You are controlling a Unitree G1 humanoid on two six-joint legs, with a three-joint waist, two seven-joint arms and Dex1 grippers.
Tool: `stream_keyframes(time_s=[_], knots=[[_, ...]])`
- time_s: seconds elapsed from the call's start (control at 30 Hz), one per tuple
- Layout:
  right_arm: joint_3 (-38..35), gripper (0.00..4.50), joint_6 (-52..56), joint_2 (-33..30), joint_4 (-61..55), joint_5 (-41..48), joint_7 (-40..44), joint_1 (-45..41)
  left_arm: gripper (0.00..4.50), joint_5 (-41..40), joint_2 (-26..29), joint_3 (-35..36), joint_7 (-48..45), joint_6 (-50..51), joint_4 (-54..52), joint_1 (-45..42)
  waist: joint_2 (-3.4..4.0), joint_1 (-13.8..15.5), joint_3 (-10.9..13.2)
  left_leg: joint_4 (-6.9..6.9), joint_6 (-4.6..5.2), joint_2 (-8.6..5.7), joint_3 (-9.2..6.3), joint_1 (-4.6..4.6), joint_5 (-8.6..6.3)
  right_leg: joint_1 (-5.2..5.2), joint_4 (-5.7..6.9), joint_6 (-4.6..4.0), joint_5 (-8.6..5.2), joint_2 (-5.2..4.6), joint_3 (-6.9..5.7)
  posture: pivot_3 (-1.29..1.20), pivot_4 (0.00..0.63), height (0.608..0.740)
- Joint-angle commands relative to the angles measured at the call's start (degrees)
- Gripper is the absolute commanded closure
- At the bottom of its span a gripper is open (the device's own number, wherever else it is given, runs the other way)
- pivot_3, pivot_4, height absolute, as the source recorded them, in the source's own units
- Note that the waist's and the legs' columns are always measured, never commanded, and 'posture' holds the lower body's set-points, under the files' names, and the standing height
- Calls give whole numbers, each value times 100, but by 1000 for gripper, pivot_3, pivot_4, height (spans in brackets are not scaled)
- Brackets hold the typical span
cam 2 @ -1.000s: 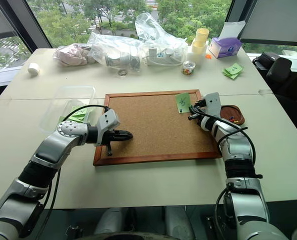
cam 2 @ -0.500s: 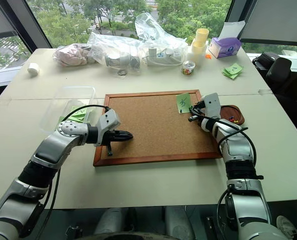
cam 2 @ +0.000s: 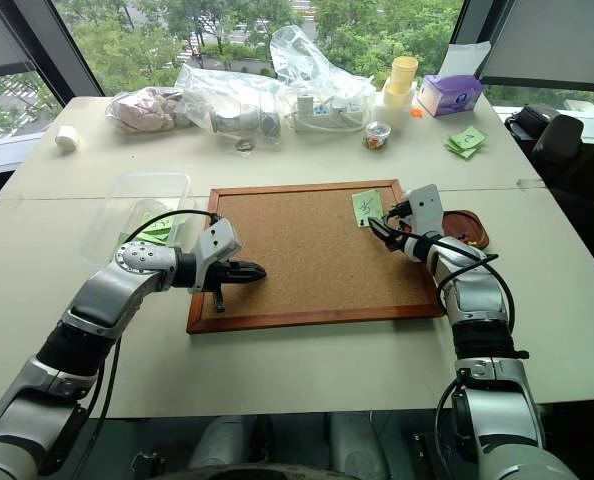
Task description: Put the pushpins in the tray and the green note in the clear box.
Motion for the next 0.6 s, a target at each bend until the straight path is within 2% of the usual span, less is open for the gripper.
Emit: stream_keyframes(time_s=[0.03, 0.07, 0.17, 0.27, 0.6], knots=[[-166, 1063, -51, 48, -45, 166, 32, -129, 4500, 11, -28, -177, -102, 38, -53, 34, 0, -1, 0, 0, 0, 0, 0, 0, 0, 0, 0, 0, 0, 0, 0, 0, 150, 738], [-166, 1063, -53, 62, -36, 194, 47, -138, 4500, 11, -26, -175, -100, 39, -55, 39, 0, -1, 0, 0, 0, 0, 0, 0, 0, 0, 0, 0, 0, 0, 0, 0, 150, 738], [-158, 2423, -43, 86, -30, 221, 62, -152, 4500, 18, -17, -170, -99, 23, -44, 54, 0, 0, 0, 0, 0, 0, 0, 0, 0, 0, 0, 0, 0, 0, 0, 0, 150, 738], [-160, 3973, -59, 81, -37, 233, 52, -146, 4500, 32, -13, -172, -94, 4, -21, 59, 0, 0, 0, 0, 0, 0, 0, 0, 0, 0, 0, 0, 0, 0, 0, 0, 150, 738], [-295, 3973, -108, 87, -192, 275, -59, -21, 4500, 44, -12, -194, -104, -10, -12, 68, 0, 0, 0, 0, 0, 0, 0, 0, 0, 0, 0, 0, 0, 0, 0, 0, 150, 738]])
